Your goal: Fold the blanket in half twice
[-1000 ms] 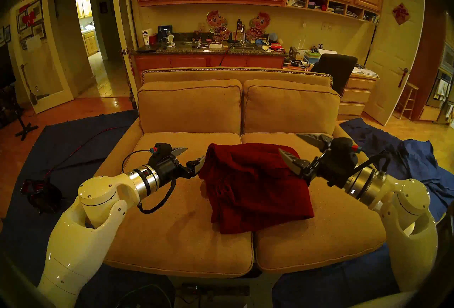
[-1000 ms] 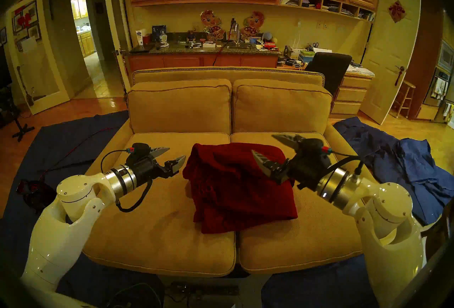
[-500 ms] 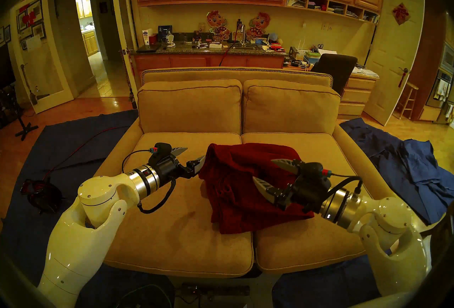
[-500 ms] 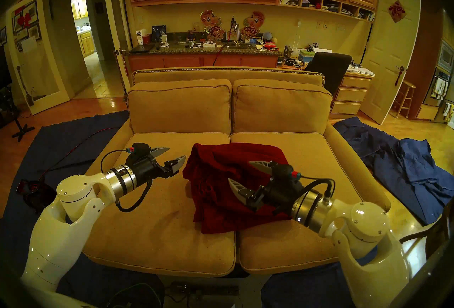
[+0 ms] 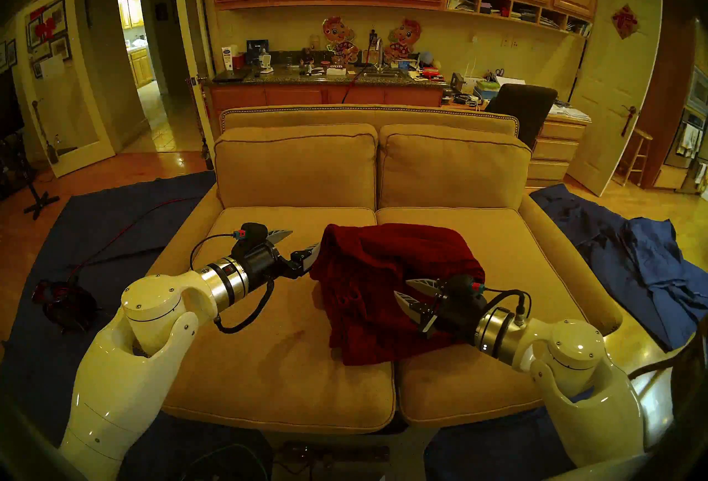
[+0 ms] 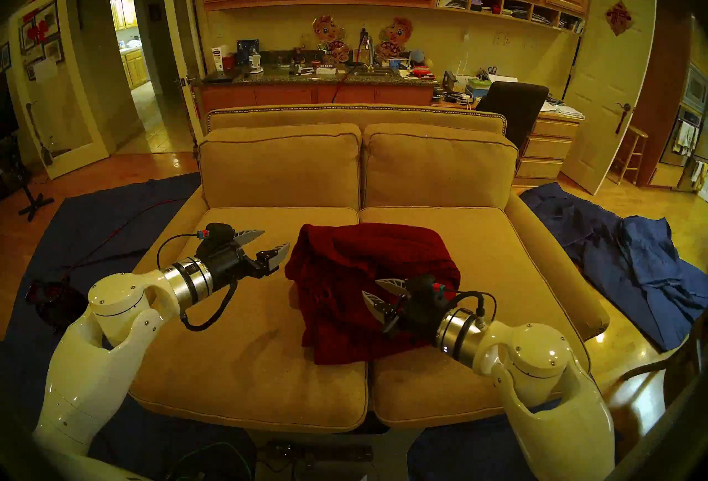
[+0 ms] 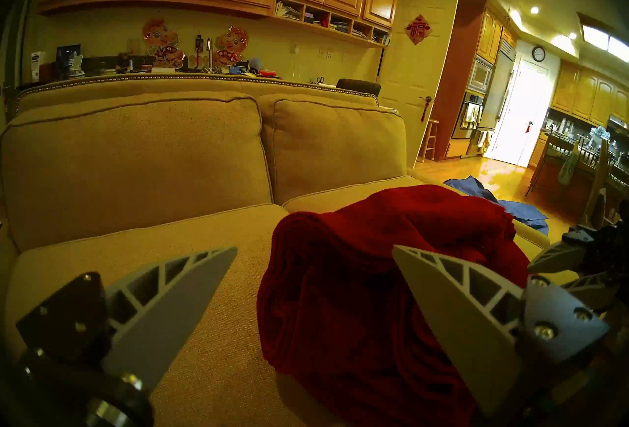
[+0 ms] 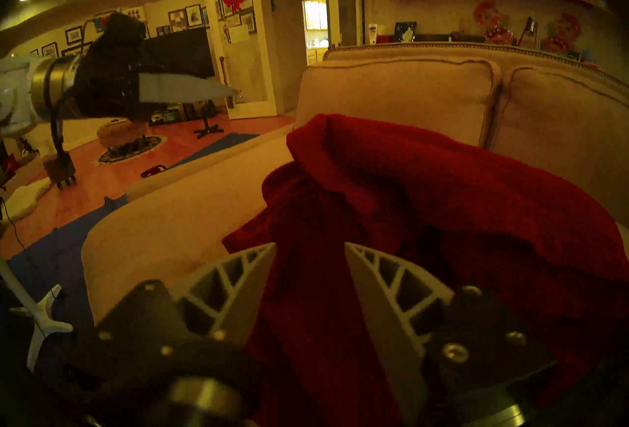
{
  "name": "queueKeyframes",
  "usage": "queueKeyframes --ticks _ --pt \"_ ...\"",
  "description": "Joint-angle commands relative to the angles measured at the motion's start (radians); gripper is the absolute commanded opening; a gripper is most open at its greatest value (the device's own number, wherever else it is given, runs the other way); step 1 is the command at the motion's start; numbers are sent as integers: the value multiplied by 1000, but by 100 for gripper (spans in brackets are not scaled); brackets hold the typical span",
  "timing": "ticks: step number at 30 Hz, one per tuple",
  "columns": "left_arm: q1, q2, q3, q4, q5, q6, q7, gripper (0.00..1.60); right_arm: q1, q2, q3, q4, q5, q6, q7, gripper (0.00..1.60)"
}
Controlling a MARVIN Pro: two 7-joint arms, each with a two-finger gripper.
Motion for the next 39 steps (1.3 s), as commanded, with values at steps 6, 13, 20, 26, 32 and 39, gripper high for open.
queueKeyframes --ticks 6,13,20,26,32,39 --pt "-8 1 -4 -11 2 -3 0 160 118 -6 -68 46 -76 27 -55 75" --pt "-8 0 -4 -11 3 -3 -1 160 156 -20 -69 77 -88 40 -85 75" --pt "-8 0 -5 -11 4 -3 -1 160 165 -27 -51 97 -98 54 -112 74" --pt "-8 -1 -5 -11 4 -2 -1 160 173 -22 -39 97 -100 71 -114 65" --pt "-8 -1 -5 -11 5 -2 -2 160 178 -23 -47 113 -108 76 -111 63" --pt "-8 -2 -6 -11 6 -2 -2 160 219 -43 -103 130 -116 93 -108 60"
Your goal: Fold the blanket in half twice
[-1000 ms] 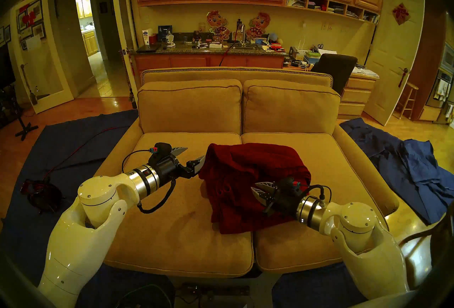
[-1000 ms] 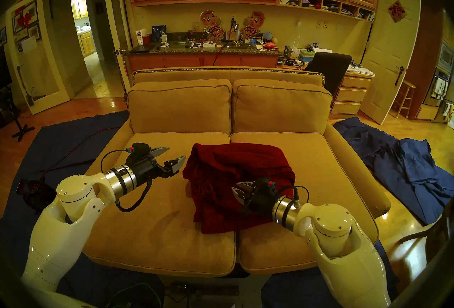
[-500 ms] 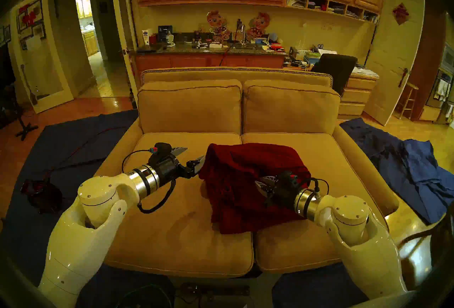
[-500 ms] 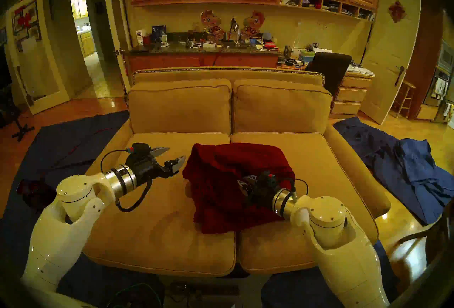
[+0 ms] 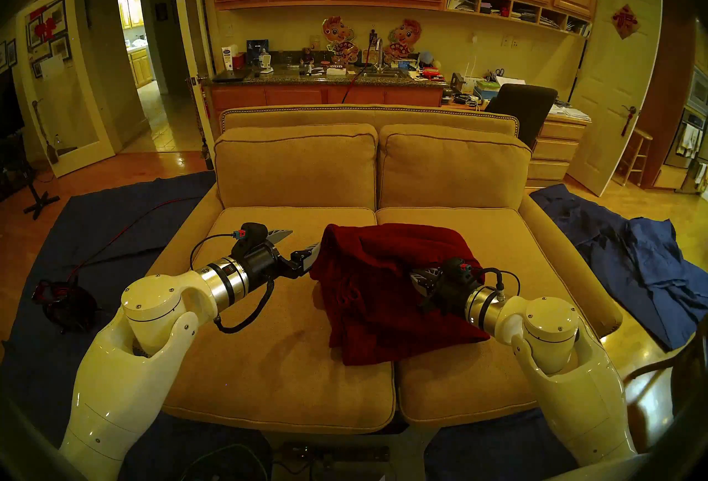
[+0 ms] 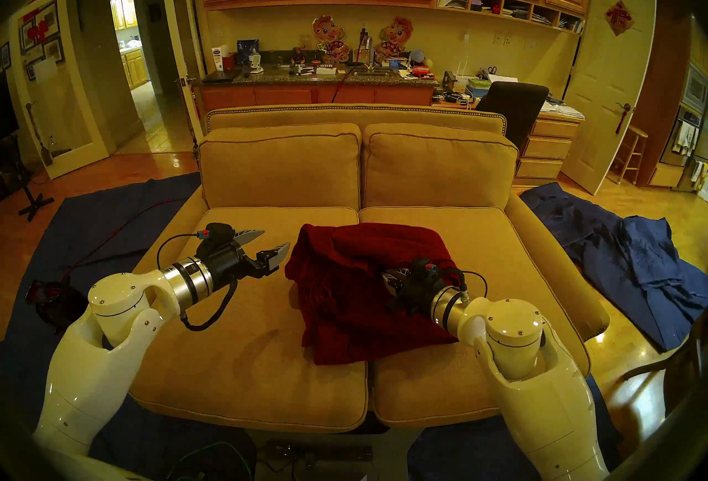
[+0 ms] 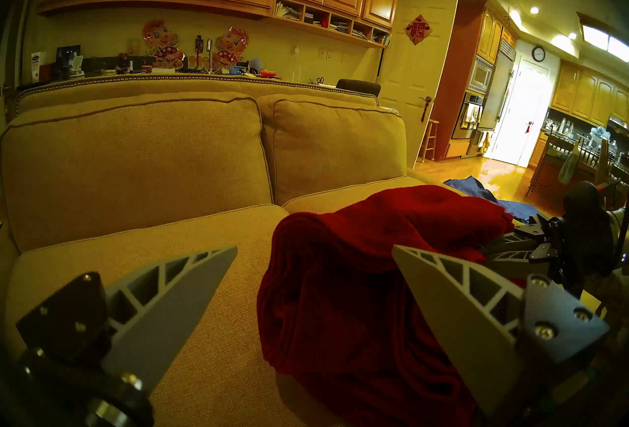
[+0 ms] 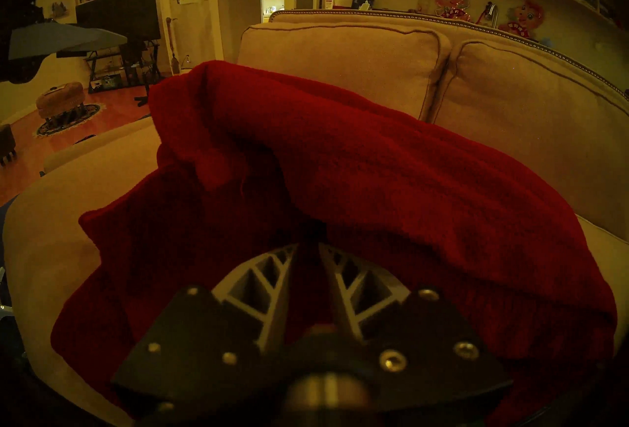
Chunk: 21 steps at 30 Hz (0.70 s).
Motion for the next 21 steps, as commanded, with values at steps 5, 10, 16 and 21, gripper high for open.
queueKeyframes --ticks 5,10,16,21 --pt "-8 1 -4 -11 2 -2 0 160 75 -28 -73 12 -14 14 1 61" --pt "-8 1 -4 -11 2 -2 0 160 104 -33 -85 19 -19 21 2 61" --pt "-8 1 -5 -11 3 -2 -1 160 149 -55 -120 43 -30 19 3 61" --pt "-8 0 -5 -10 3 -2 -1 160 174 -79 -160 46 -41 24 0 61"
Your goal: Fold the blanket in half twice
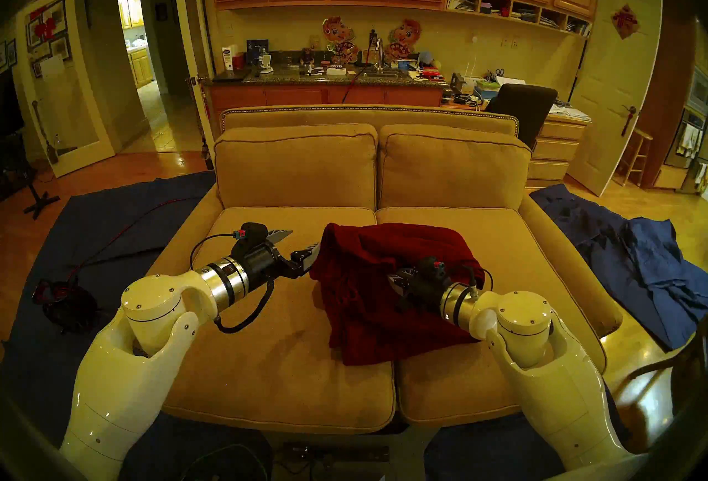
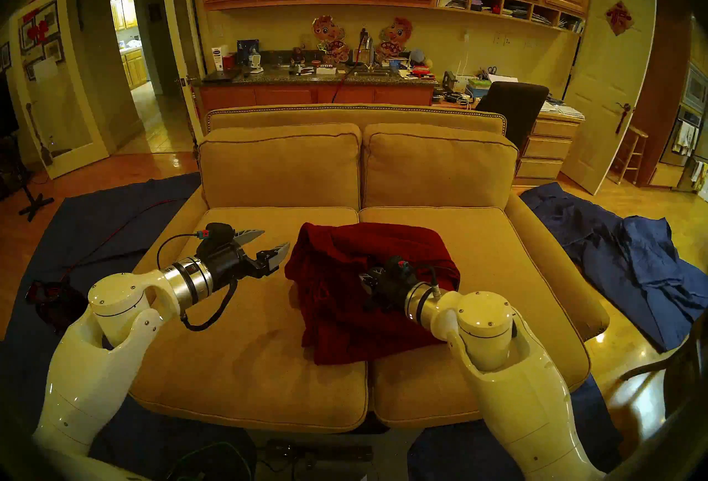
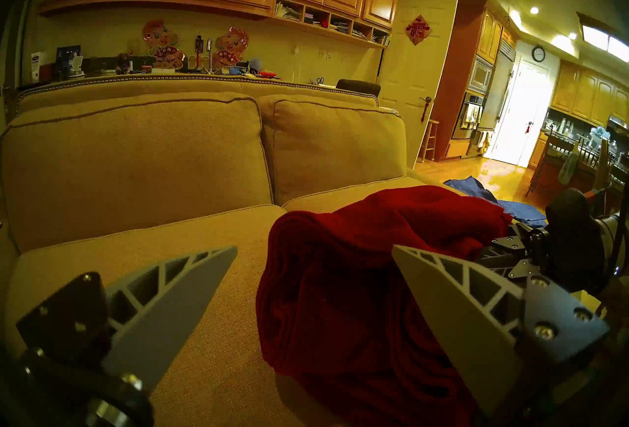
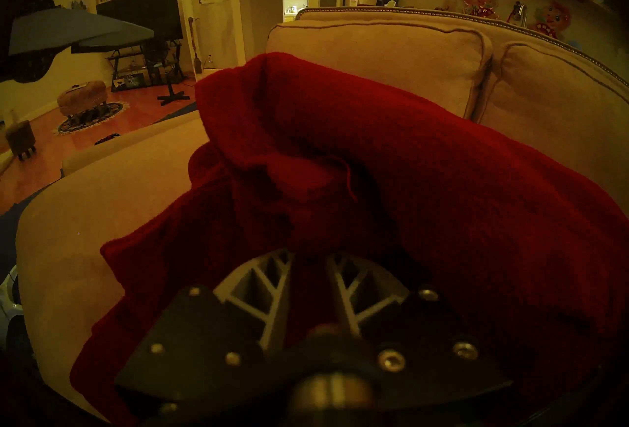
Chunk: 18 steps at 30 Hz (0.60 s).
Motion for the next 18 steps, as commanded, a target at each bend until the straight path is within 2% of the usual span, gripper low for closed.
queueKeyframes --ticks 1,5,12,18 --pt "-8 2 -4 -10 1 -2 0 160 65 -34 -39 0 -7 -4 -2 61" --pt "-8 2 -4 -10 2 -2 0 160 97 -60 -87 10 -24 1 -8 61" --pt "-8 1 -4 -10 2 -2 0 160 130 -81 -122 31 -38 6 -16 60" --pt "-8 0 -4 -10 3 -1 -1 160 89 -46 -85 -32 -21 23 -8 60"
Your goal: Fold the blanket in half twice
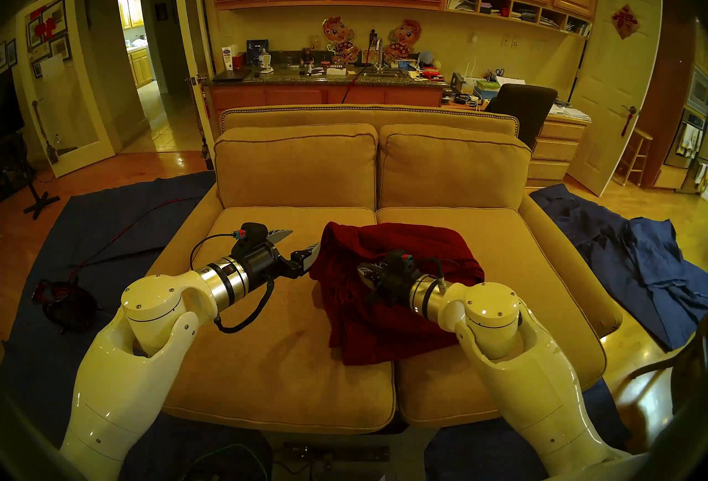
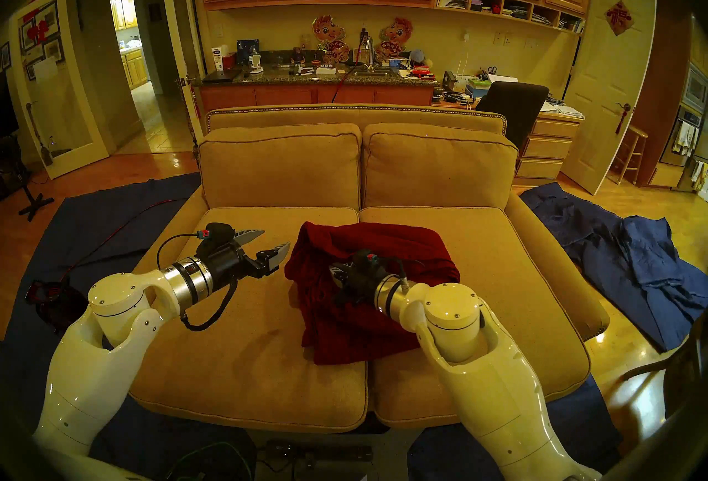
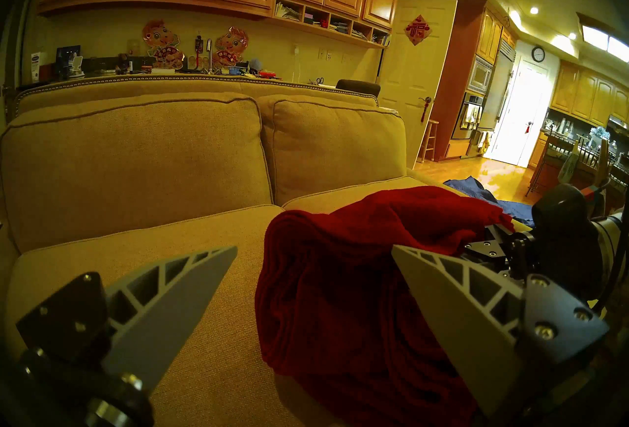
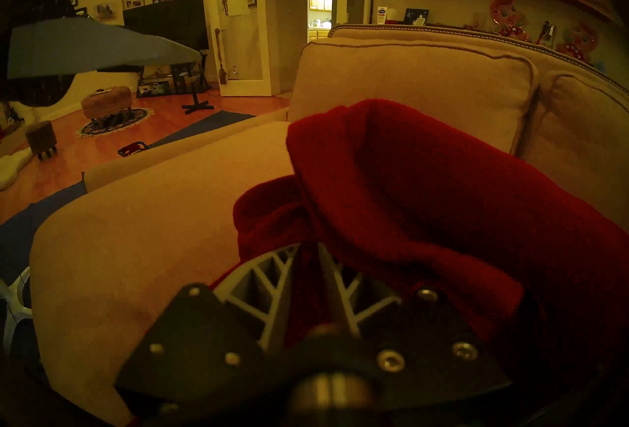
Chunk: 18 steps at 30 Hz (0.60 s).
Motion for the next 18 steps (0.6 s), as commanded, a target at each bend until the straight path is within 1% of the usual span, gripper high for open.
queueKeyframes --ticks 1,3,5,7,8,9,14,15,18 --pt "-8 2 -4 -10 2 -1 1 160 -20 31 51 -76 22 19 11 59" --pt "-8 2 -4 -10 2 -1 1 160 -32 40 63 -87 26 21 15 59" --pt "-8 2 -4 -10 2 -1 0 160 -77 74 100 -124 38 36 26 59" --pt "-8 1 -4 -10 2 -1 0 160 -107 90 124 -138 45 39 32 59" --pt "-8 1 -4 -10 2 -1 0 160 -107 90 124 -138 45 39 32 59" --pt "-8 1 -4 -10 2 -1 0 160 -132 101 145 -140 48 40 36 59" --pt "-8 1 -4 -10 2 -1 0 160 -165 120 179 -143 62 42 58 60" --pt "-8 1 -4 -10 3 -1 0 160 -182 126 190 -152 67 39 67 60" --pt "-8 1 -4 -10 3 -1 0 160 -195 128 200 -158 74 40 75 60"
